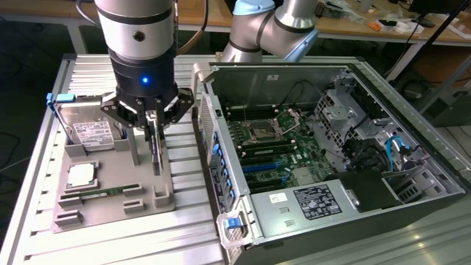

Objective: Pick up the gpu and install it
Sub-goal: 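Pick up the gpu and move the gpu toward the slot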

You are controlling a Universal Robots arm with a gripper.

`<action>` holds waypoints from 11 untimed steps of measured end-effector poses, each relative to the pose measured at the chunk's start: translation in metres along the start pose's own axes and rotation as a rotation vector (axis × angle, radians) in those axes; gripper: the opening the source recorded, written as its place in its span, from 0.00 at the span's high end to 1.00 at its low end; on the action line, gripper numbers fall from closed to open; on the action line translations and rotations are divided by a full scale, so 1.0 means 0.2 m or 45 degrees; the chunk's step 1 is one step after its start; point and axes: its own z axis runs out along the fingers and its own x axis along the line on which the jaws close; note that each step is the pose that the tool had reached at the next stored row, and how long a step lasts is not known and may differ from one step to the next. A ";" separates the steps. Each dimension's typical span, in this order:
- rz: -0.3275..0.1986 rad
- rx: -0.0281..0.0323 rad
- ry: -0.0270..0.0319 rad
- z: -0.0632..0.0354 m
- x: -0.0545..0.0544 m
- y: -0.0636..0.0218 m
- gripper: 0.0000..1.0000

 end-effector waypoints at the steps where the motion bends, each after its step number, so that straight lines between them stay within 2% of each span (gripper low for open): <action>1: 0.000 0.0002 0.0002 -0.002 0.00 0.000 0.73; 11: 0.000 0.0000 0.0000 -0.012 0.00 0.000 0.73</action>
